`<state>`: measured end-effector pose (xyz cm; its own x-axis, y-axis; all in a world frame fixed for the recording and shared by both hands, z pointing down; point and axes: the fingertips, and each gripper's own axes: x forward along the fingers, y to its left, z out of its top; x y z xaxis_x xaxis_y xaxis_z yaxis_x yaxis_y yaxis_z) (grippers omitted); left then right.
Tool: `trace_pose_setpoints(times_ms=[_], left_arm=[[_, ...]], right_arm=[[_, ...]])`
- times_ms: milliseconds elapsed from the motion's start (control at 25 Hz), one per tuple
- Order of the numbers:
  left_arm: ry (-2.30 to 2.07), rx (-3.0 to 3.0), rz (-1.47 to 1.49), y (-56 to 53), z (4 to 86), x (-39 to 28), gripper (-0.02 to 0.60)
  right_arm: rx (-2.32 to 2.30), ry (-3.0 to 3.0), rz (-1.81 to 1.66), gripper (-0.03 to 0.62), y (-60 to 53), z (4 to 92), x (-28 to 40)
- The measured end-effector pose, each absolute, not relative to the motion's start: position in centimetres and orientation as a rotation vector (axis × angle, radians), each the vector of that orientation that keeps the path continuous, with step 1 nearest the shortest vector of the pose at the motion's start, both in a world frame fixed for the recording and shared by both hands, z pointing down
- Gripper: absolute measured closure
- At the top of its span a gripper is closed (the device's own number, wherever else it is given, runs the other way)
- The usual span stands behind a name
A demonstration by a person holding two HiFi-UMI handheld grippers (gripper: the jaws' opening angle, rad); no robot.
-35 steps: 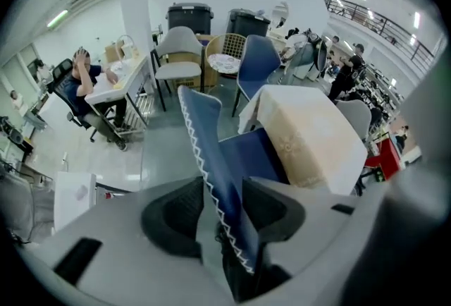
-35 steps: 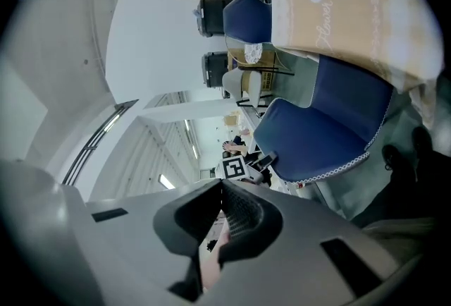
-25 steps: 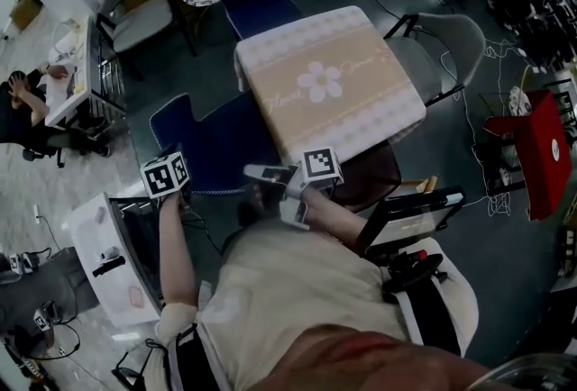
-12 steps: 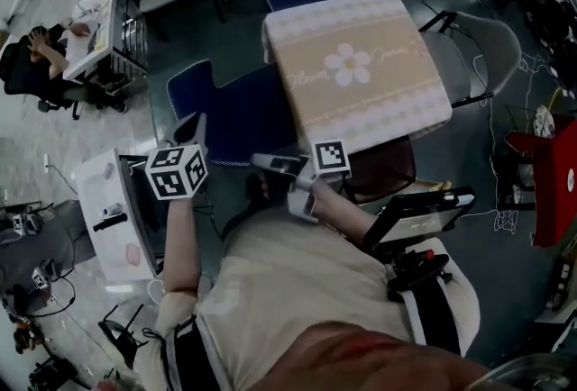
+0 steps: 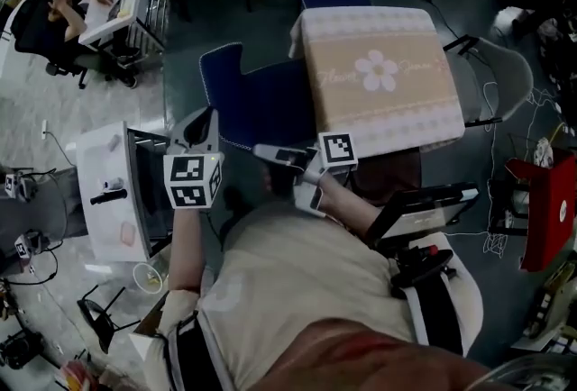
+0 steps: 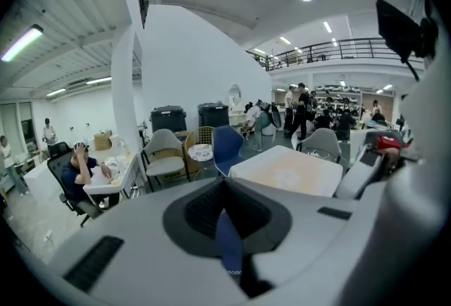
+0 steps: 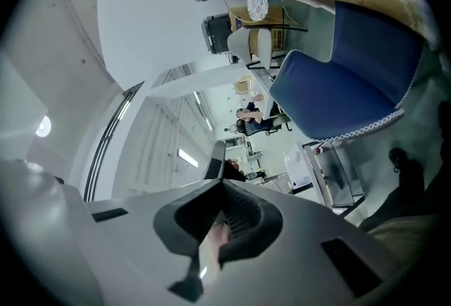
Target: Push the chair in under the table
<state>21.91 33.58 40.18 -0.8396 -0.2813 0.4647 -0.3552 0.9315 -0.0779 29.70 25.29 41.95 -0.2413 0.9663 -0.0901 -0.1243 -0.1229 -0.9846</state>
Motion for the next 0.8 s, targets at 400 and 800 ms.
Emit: trace_pose_setpoints(times_ms=[400,800], left_arm=[[-2.691,0.484,0.205,47.3,39.1,26.4,0.574],[-2.686,0.789,-0.047,50.5,39.6,25.4,0.574]], right_arm=[[-1.13,-1.318,1.388,0.583,38.3,40.9,32.9],[-1.208,-1.59,1.201,0.583,45.9,38.3,32.7]])
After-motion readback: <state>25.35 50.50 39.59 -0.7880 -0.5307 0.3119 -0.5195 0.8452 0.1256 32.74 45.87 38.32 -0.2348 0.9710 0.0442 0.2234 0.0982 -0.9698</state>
